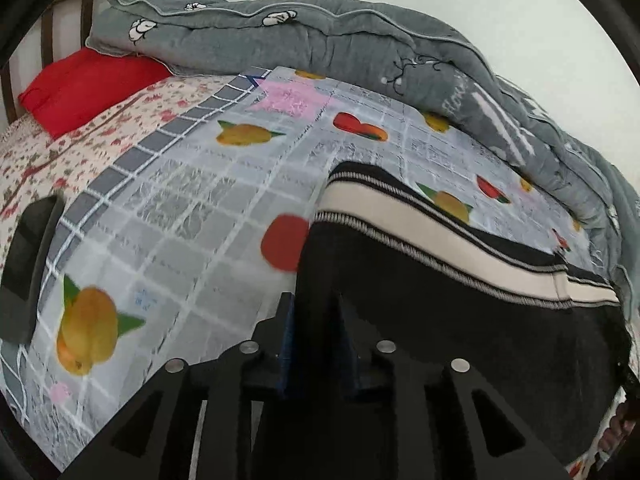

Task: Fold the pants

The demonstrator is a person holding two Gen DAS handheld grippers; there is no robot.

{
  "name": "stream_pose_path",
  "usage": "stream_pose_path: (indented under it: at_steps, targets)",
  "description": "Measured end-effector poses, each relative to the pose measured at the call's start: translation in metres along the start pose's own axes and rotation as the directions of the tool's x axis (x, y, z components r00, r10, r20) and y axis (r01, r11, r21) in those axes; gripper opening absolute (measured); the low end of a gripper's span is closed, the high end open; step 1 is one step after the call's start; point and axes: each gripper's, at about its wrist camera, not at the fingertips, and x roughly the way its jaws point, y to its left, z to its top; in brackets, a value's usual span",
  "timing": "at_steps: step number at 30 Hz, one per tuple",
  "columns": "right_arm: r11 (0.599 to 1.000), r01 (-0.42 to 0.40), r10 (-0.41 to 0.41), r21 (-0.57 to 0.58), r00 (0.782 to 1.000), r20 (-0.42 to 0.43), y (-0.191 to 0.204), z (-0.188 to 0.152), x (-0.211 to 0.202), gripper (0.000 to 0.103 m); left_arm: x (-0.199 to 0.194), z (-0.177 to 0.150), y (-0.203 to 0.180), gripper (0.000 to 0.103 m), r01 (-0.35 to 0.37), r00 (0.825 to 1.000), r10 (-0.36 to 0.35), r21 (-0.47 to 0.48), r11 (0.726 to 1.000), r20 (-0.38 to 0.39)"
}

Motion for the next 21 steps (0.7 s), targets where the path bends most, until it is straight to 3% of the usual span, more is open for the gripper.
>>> stream_pose_path:
  at_steps: [2,11,17,21]
  targets:
    - [0.998,0.052,-0.052,-0.026,0.999,0.018,0.004,-0.006,-0.01,0.042,-0.006,-0.008,0.008,0.043,0.017,1.0,-0.017,-0.007,1.0,-0.008]
    - [0.994,0.107,-0.105,-0.031,0.992,0.064,0.008,-0.008,-0.057,0.044,-0.025,-0.045,0.025,0.058,0.124,0.992,-0.124,-0.017,0.992,-0.004]
    - [0.996,0.09,-0.088,-0.019,0.992,0.095,0.018,-0.002,-0.082,0.044,-0.035,-0.068,0.028,0.059,0.252,0.968,-0.251,-0.049,0.966,0.025]
    - [0.996,0.082,-0.079,-0.032,0.993,0.09,0.026,-0.006,-0.088,0.044,-0.032,-0.069,0.026,0.061,0.257,0.966,-0.254,-0.059,0.965,0.045]
